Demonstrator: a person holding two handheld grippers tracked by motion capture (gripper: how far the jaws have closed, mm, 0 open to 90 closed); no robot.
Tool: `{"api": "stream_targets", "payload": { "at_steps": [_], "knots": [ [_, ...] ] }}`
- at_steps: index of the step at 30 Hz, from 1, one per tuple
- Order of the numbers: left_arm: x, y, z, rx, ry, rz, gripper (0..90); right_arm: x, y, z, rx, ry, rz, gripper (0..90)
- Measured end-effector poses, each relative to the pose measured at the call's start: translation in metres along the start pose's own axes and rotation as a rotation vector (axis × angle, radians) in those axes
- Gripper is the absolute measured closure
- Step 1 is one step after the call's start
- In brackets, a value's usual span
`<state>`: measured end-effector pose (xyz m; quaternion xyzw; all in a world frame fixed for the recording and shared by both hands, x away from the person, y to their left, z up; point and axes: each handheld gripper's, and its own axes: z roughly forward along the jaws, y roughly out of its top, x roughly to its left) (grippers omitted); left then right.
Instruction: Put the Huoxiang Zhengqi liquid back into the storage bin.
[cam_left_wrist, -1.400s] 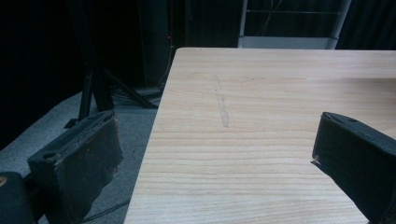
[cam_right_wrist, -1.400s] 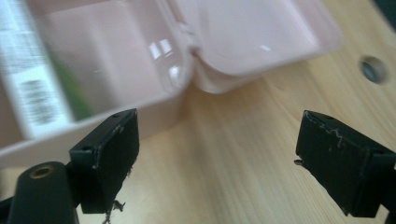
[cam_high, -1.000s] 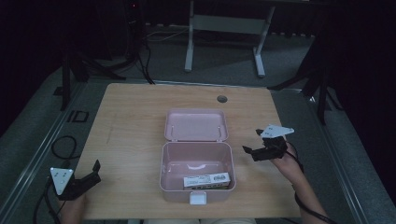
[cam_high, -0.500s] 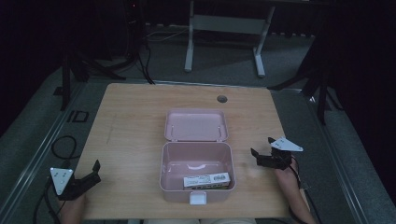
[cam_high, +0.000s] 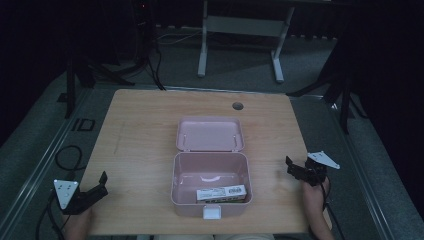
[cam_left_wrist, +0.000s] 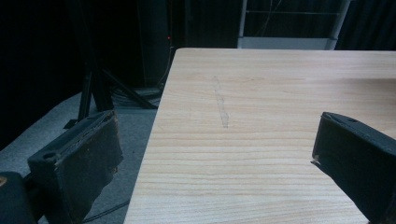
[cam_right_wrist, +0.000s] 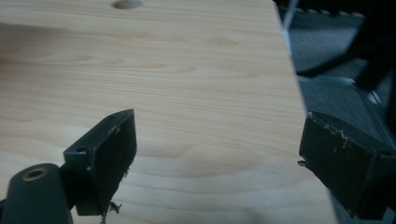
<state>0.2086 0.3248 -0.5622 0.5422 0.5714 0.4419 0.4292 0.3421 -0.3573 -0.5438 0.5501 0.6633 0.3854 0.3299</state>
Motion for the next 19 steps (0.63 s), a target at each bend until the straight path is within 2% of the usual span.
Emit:
{"api": "stream_targets", "payload": {
  "at_steps": [3, 9, 19],
  "knots": [
    [0.000, 0.000, 0.000, 0.000, 0.000, 0.000, 1.6, -0.005, 0.000, 0.001, 0.009, -0.023, 0.015, 10.9],
    [0.000, 0.000, 0.000, -0.002, 0.001, -0.003, 1.6, -0.009, -0.002, 0.003, 0.028, -0.006, 0.040, 11.0],
    [0.000, 0.000, 0.000, -0.004, 0.002, -0.002, 1.6, -0.012, -0.002, 0.004, 0.046, -0.007, 0.033, 10.9]
  ]
}}
